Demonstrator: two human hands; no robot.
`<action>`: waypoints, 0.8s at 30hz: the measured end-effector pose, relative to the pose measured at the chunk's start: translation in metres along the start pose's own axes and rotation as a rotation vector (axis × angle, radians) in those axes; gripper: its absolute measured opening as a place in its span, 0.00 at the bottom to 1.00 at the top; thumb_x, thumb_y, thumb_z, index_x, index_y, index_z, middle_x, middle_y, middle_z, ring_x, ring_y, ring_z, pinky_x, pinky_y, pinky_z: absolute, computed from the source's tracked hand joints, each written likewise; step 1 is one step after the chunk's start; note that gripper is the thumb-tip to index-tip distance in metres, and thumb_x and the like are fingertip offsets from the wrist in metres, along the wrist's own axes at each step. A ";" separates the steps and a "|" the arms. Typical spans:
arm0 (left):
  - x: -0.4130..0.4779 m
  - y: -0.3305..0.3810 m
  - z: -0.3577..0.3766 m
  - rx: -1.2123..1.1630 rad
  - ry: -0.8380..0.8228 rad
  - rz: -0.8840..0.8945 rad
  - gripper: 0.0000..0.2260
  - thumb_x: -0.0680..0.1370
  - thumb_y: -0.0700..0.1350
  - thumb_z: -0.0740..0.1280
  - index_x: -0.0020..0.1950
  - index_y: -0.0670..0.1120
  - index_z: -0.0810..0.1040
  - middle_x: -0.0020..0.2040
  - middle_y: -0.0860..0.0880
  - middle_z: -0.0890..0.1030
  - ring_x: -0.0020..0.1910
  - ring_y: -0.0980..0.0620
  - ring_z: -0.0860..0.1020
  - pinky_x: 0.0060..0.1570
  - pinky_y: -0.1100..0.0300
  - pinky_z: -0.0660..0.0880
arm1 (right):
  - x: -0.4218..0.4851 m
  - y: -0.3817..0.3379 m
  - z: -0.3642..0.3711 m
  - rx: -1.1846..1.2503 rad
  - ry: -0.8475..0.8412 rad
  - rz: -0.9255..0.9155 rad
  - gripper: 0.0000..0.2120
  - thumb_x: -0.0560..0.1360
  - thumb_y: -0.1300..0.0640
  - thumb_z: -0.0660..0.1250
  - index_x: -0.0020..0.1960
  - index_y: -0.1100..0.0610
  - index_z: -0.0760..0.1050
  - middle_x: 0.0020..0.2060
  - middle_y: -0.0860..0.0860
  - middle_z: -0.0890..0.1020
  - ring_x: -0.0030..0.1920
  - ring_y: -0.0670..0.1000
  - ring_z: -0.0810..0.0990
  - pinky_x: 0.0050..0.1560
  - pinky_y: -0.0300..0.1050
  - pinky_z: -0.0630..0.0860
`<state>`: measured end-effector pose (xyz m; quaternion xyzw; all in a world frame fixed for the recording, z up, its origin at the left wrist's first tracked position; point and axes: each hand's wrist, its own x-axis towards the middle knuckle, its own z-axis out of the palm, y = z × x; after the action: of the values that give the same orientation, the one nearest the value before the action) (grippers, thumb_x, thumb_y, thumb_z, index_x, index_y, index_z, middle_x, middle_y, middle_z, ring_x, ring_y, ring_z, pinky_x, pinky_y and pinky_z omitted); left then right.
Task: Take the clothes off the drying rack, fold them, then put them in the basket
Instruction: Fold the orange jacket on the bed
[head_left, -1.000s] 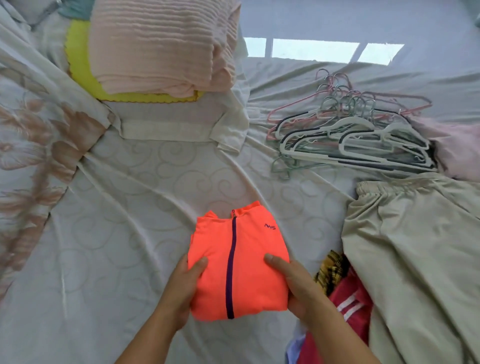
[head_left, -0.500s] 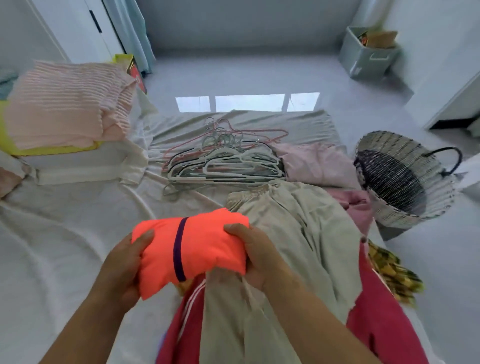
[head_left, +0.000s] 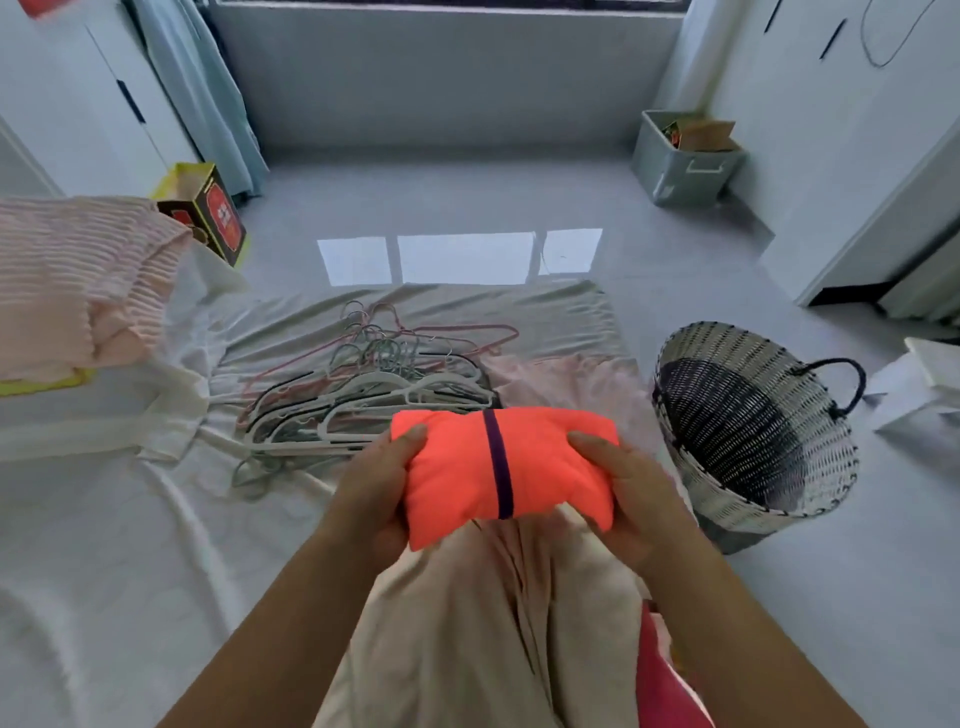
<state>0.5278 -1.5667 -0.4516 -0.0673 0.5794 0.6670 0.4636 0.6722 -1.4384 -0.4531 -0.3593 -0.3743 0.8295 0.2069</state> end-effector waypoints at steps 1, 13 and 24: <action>0.013 0.002 0.013 0.004 -0.020 -0.023 0.10 0.81 0.43 0.58 0.57 0.42 0.75 0.43 0.42 0.81 0.38 0.47 0.80 0.29 0.57 0.79 | 0.009 -0.010 -0.006 0.002 0.013 -0.003 0.07 0.77 0.66 0.59 0.48 0.63 0.75 0.30 0.57 0.83 0.28 0.50 0.82 0.25 0.39 0.77; 0.189 0.018 0.146 0.175 -0.084 0.030 0.09 0.80 0.40 0.59 0.57 0.44 0.76 0.47 0.43 0.79 0.36 0.48 0.78 0.36 0.55 0.78 | 0.184 -0.102 -0.086 -0.265 0.233 -0.115 0.05 0.75 0.63 0.62 0.47 0.60 0.76 0.28 0.51 0.82 0.27 0.46 0.79 0.25 0.38 0.76; 0.293 -0.099 0.116 0.382 0.004 0.004 0.17 0.80 0.38 0.60 0.69 0.37 0.65 0.48 0.39 0.77 0.30 0.56 0.74 0.27 0.64 0.73 | 0.285 0.012 -0.210 -0.351 0.238 0.116 0.03 0.77 0.58 0.64 0.50 0.53 0.74 0.42 0.48 0.80 0.37 0.45 0.79 0.31 0.40 0.80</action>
<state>0.4846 -1.3213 -0.6687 0.0218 0.6966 0.5455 0.4655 0.6416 -1.1724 -0.6852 -0.5061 -0.4646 0.7139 0.1358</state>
